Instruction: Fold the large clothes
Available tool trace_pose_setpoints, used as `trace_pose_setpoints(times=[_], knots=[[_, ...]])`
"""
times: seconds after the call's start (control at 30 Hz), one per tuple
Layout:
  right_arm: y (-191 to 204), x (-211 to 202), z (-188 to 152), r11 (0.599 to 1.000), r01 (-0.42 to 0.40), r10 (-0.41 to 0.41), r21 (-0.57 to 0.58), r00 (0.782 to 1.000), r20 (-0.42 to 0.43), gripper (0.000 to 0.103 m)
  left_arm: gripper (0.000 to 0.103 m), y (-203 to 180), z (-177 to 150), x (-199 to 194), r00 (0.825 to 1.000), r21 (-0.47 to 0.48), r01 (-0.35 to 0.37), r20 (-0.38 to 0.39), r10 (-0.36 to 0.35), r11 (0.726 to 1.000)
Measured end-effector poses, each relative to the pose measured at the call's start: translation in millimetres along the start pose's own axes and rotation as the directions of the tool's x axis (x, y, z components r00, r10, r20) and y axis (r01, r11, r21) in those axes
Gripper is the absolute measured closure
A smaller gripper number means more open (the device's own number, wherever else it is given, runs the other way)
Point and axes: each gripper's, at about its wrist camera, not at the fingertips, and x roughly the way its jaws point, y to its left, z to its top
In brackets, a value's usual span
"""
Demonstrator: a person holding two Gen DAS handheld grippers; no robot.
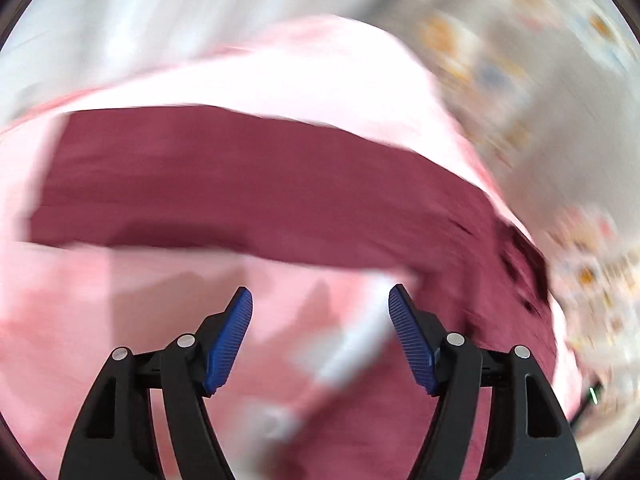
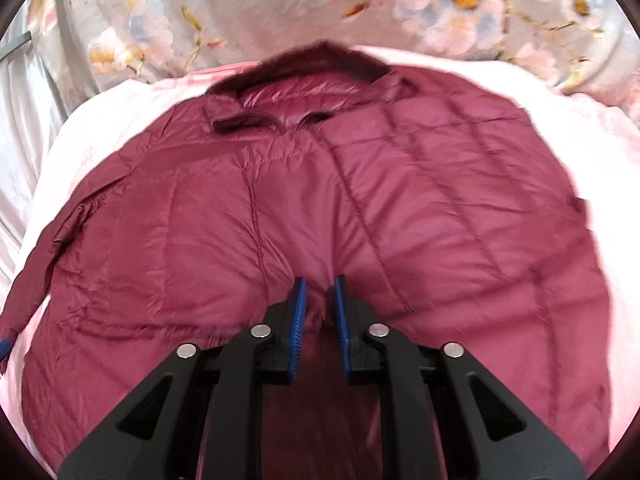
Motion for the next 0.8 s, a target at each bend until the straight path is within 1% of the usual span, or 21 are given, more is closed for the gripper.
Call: trace_pose_setpoints(times=[0.03, 0.07, 0.1, 0.13, 0.17, 0.2, 0.23, 0.3, 0.33, 0.37, 0.43, 0.47, 0.57, 0.63, 0.67, 0.7, 0.73, 0.8], knots=[[-0.1, -13.6, -5.8, 1.000, -0.011, 0.011, 0.003, 1.000, 0.020, 0.061, 0.035, 32.4, 8.9, -6.4, 0.998, -0.058, -0.059, 0.010, 0.059, 0.997], [0.2, -25.4, -12.7, 1.000, -0.024, 0.024, -0.002, 0.999, 0.031, 0.057, 0.035, 49.3, 13.2, -9.0, 0.995, -0.090, -0.094, 0.009, 0.095, 0.992], [0.2, -32.7, -17.9, 1.000, -0.031, 0.031, -0.005, 0.999, 0.033, 0.057, 0.035, 75.1, 18.5, -11.9, 0.991, -0.146, -0.133, 0.007, 0.136, 0.980], [0.1, -41.9, -25.7, 0.999, -0.041, 0.041, -0.008, 0.999, 0.034, 0.056, 0.035, 89.3, 20.8, -13.0, 0.990, -0.180, -0.141, 0.005, 0.144, 0.973], [-0.5, -48.9, -32.4, 0.999, -0.051, 0.052, -0.008, 0.998, 0.033, 0.055, 0.036, 101.4, 22.7, -13.5, 0.992, -0.212, -0.119, 0.005, 0.123, 0.970], [-1.5, -54.6, -38.5, 0.998, -0.060, 0.060, -0.006, 0.998, 0.030, 0.054, 0.036, 110.9, 24.6, -14.4, 0.997, -0.241, -0.070, 0.012, 0.075, 0.968], [-3.4, -60.8, -46.5, 0.998, -0.067, 0.067, 0.003, 0.997, 0.024, 0.051, 0.036, 115.7, 26.6, -15.9, 0.999, -0.268, -0.042, 0.019, 0.049, 0.962], [-7.4, -69.0, -59.1, 0.997, -0.074, 0.074, 0.023, 0.997, 0.012, 0.050, 0.041, 112.0, 31.4, -14.9, 0.998, -0.270, -0.045, 0.024, 0.053, 0.962], [-9.6, -72.2, -64.1, 0.997, -0.075, 0.075, 0.033, 0.997, 0.006, 0.050, 0.058, 105.9, 35.1, -12.2, 0.998, -0.246, -0.054, 0.025, 0.062, 0.968], [-11.1, -75.1, -68.5, 0.996, -0.075, 0.075, 0.043, 0.997, 0.002, 0.050, 0.082, 100.1, 38.0, -8.8, 0.998, -0.228, -0.049, 0.022, 0.055, 0.972], [-14.2, -82.2, -76.6, 0.996, -0.067, 0.067, 0.052, 0.998, 0.002, 0.048, 0.100, 85.5, 45.7, -2.2, 0.999, -0.199, -0.041, 0.012, 0.044, 0.979], [-15.3, -85.9, -79.7, 0.997, -0.055, 0.055, 0.047, 0.998, 0.005, 0.048, 0.100, 78.0, 48.4, -2.2, 0.999, -0.181, -0.036, 0.020, 0.040, 0.983], [-18.4, -96.0, -86.2, 0.999, -0.027, 0.026, 0.034, 0.999, 0.027, 0.046, 0.102, 36.6, 55.9, -17.1, 0.995, -0.052, -0.036, 0.091, 0.041, 0.998], [-20.9, -99.1, -87.1, 0.999, -0.024, 0.023, 0.035, 0.999, 0.031, 0.045, 0.102, -7.0, 59.8, -30.0, 0.990, 0.055, -0.028, 0.139, 0.020, 0.998], [-23.0, -99.7, -87.0, 0.999, -0.030, 0.029, 0.040, 0.999, 0.030, 0.044, 0.102, -29.2, 61.0, -35.5, 0.988, 0.102, -0.012, 0.156, -0.004, 0.995], [-24.4, -100.3, -86.9, 0.998, -0.035, 0.034, 0.046, 0.999, 0.027, 0.044, 0.102, -59.8, 60.5, -43.8, 0.984, 0.162, 0.019, 0.170, -0.047, 0.987], [-25.9, -100.4, -86.8, 0.998, -0.039, 0.038, 0.052, 0.999, 0.024, 0.044, 0.102, -80.2, 59.7, -48.3, 0.982, 0.200, 0.041, 0.175, -0.077, 0.979], [-27.8, -100.9, -86.8, 0.997, -0.041, 0.040, 0.061, 0.999, 0.026, 0.044, 0.102, -129.9, 53.1, -58.7, 0.972, 0.293, 0.088, 0.184, -0.147, 0.952]])
